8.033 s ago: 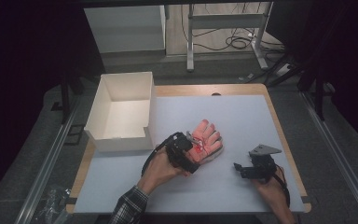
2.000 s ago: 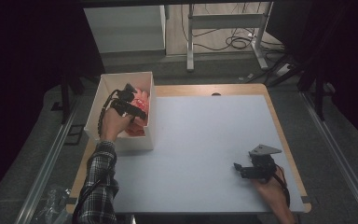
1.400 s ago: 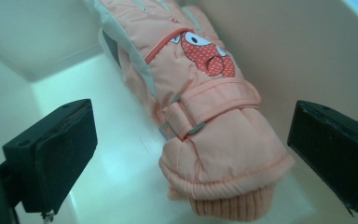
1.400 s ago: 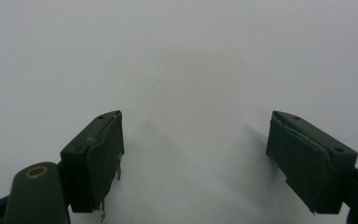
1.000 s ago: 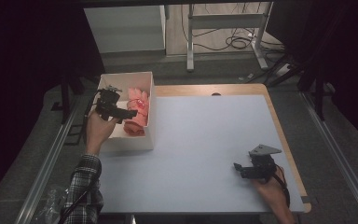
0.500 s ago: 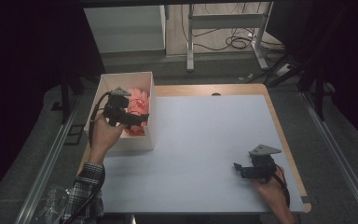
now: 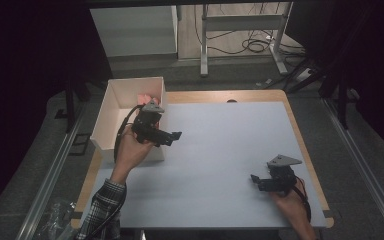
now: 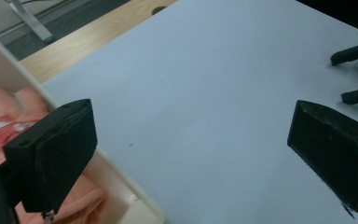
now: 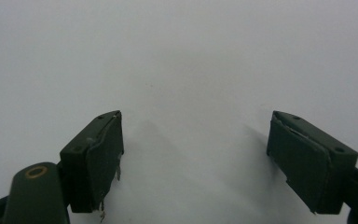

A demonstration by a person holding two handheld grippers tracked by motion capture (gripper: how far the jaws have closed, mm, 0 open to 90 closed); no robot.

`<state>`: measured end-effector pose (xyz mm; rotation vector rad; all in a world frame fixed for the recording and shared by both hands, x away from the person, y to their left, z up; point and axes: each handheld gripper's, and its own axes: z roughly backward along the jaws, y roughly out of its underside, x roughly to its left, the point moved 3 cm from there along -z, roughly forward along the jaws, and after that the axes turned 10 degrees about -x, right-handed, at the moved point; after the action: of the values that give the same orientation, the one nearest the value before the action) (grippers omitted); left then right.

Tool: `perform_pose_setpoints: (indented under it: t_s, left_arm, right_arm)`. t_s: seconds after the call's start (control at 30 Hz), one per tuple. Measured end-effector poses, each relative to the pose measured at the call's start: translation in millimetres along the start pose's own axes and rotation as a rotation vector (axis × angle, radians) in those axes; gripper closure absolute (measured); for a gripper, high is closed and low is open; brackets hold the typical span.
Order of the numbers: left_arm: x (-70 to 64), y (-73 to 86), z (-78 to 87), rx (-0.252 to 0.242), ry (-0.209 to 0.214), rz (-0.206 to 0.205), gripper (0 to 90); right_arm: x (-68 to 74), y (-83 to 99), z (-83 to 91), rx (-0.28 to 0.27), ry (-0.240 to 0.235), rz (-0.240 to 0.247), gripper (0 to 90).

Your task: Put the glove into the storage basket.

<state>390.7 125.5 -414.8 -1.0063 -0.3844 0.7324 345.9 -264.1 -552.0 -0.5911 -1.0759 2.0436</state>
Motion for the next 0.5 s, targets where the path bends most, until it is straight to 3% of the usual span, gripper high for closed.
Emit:
perform_pose_setpoints:
  t_s: [0.5]
  left_arm:
    - [-50.3, 9.5, -32.2, 0.002, 0.128, -0.050, 1.7]
  right_arm:
    - [0.0, 0.0, 0.2, 0.002, 0.000, 0.001, 18.8]
